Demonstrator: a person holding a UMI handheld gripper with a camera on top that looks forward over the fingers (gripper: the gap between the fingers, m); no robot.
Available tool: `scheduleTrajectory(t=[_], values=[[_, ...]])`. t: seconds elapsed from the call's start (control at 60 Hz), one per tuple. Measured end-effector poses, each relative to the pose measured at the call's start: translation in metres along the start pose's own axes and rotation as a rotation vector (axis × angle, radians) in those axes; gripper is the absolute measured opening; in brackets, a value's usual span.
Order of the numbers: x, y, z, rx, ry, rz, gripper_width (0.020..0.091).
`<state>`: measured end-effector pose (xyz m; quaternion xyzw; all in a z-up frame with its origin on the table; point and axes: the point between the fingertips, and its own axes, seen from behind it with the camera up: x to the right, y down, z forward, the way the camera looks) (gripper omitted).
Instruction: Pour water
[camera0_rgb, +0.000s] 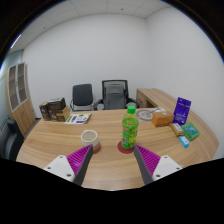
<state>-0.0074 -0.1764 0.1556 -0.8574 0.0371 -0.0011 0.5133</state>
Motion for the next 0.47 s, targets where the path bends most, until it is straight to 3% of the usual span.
scheduleTrajectory(t=[0.217,0.467], values=[[-0.020,-0.029,-0.039,0.070,0.026,0.010,0.0833],[-0.031,-0.031,-0.057,0.074,0.036,-0.015,0.0842]])
